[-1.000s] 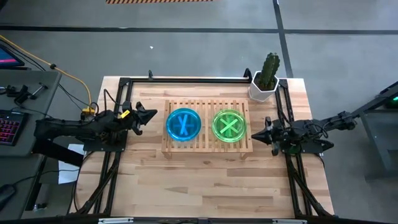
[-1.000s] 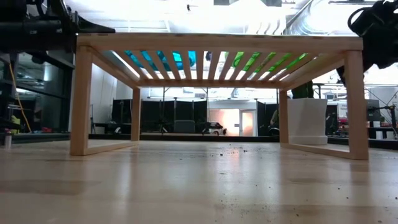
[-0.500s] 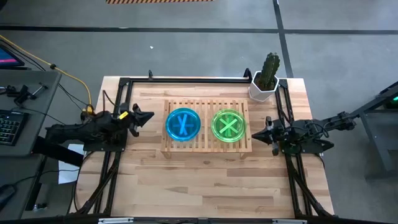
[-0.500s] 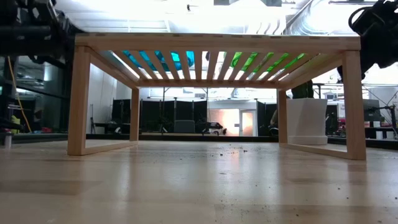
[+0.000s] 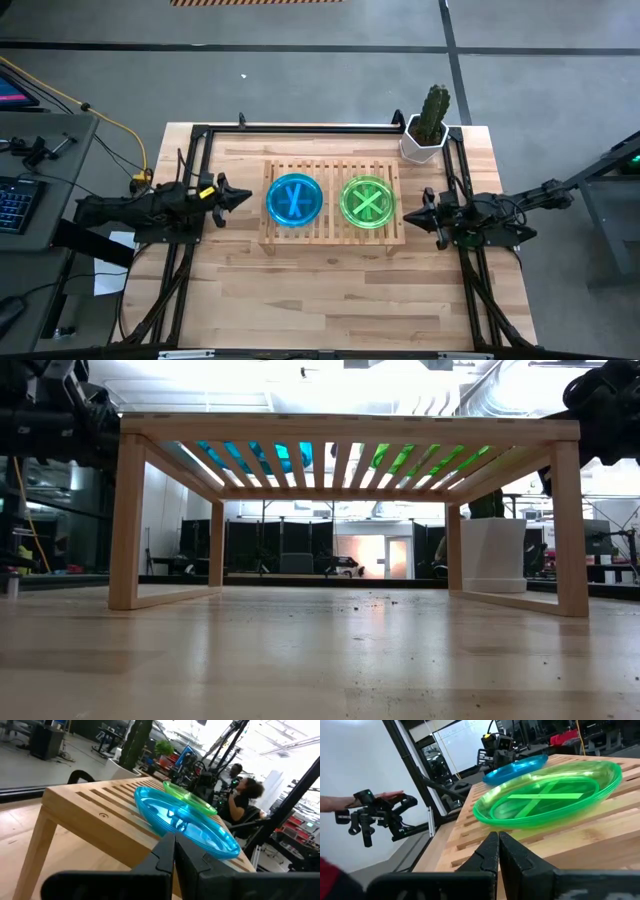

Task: Place and stack plates onto a shelf
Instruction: Return to Home Position

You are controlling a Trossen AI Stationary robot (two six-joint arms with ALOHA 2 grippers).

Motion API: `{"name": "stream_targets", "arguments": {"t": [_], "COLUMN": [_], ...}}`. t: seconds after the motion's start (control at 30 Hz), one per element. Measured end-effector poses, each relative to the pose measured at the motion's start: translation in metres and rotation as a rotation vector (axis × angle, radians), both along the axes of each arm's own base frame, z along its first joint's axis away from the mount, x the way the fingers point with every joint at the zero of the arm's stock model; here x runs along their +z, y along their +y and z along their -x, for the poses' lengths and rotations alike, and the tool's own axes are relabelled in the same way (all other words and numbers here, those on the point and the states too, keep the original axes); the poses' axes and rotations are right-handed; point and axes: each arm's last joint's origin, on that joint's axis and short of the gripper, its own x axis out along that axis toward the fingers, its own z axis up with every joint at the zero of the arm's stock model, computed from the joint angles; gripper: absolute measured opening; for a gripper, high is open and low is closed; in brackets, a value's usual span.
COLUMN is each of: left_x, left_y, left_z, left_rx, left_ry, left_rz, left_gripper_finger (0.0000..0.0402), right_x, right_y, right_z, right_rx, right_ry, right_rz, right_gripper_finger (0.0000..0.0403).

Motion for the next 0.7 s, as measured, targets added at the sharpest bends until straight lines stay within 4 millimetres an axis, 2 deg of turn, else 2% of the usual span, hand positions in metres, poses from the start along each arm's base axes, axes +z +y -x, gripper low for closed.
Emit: {"name": "stream_targets", "arguments": {"t": [0.7], "left_x": [-0.0006], "left_y": [0.0], "left_z": [-0.0004], "left_rx": [0.0], "left_ry": [0.008], "left_rz": [0.0], "left_gripper_finger": [0.0003], "right_x": [0.0], "right_y": [0.0], "right_z": [0.0], "right_rx": [-0.001], "right_ry": [0.002], "right_rz": [0.001], "right_gripper_finger": [0.0]}}
